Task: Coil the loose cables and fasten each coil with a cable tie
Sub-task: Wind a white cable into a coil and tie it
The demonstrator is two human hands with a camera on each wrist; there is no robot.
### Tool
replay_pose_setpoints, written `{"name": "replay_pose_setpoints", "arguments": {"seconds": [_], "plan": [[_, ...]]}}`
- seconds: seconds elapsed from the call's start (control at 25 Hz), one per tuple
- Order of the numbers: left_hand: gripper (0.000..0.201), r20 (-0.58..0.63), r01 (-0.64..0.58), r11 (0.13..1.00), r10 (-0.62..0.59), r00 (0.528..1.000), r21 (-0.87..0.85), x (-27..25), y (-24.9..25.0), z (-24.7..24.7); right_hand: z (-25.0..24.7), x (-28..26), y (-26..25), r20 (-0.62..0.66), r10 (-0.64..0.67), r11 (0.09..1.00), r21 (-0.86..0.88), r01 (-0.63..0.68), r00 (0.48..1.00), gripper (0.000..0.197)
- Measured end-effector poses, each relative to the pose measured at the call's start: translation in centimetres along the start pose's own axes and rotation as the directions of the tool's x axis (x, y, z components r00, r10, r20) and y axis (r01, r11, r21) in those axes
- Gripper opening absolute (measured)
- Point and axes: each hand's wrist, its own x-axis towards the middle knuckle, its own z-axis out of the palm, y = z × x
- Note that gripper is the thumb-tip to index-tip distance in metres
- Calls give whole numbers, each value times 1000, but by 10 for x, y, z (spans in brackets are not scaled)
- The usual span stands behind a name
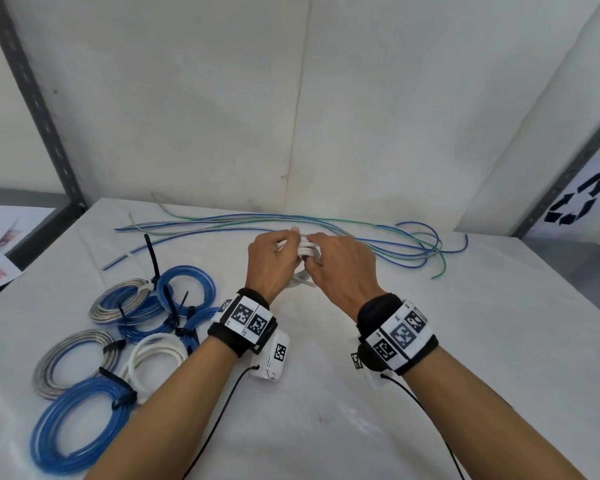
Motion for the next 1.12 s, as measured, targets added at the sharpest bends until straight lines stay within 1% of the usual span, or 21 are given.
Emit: {"name": "replay_pose_setpoints", "arguments": {"seconds": [0.04,0.12,0.24,0.32,0.4,0.44,0.48,0.56,0.6,0.68,0.76,0.84,0.92,1.04,1.08,1.12], "plan": [[47,10,-1,1000,1,1000,1,1,1,-1,1,0,-2,-18,-13,1000,-21,13,1000,21],[42,31,5,1000,-5,1000,-1,3,-2,-1,2,-1,-4,-55,-32,998,-50,29,998,16],[43,40,33,999,-32,999,-42,6,-7,-1,2,-3,-7,-96,-69,995,-79,61,993,24],[41,73,56,994,-50,996,-89,7,-8,-2,-4,-4,-5,-89,-31,1000,4,31,996,33],[40,94,74,990,-63,994,-118,7,-7,-6,-10,-5,1,-28,16,994,104,-13,999,38],[41,96,70,990,-58,994,-125,8,-8,-8,-13,-6,6,18,17,990,141,-20,1000,45],[43,105,63,989,-49,993,-137,9,-10,-10,-16,-6,11,66,7,983,182,-19,998,57],[45,180,67,980,-32,983,-189,8,-8,-13,-20,-2,22,157,-43,967,254,2,987,88],[45,230,82,970,-28,973,-230,7,-6,-14,-22,1,27,199,-69,959,285,9,978,95],[48,282,107,955,-25,959,-277,7,-4,-14,-28,5,31,264,-99,934,358,-2,959,94],[49,308,130,945,-33,951,-299,6,-3,-15,-30,6,34,290,-103,900,434,-35,951,89],[45,318,160,939,-59,946,-303,6,-3,-14,-33,3,35,318,-100,839,536,-92,943,86],[42,292,176,937,-84,953,-303,7,-6,-15,-35,0,35,351,-121,761,634,-140,929,84],[42,284,152,942,-65,957,-298,8,-9,-13,-34,-1,36,351,-144,664,727,-172,925,83],[43,291,150,944,-62,955,-293,7,-10,-12,-33,0,36,337,-132,647,742,-176,932,82],[43,296,151,944,-61,953,-293,7,-10,-12,-31,2,35,317,-113,666,728,-166,942,80]]}}
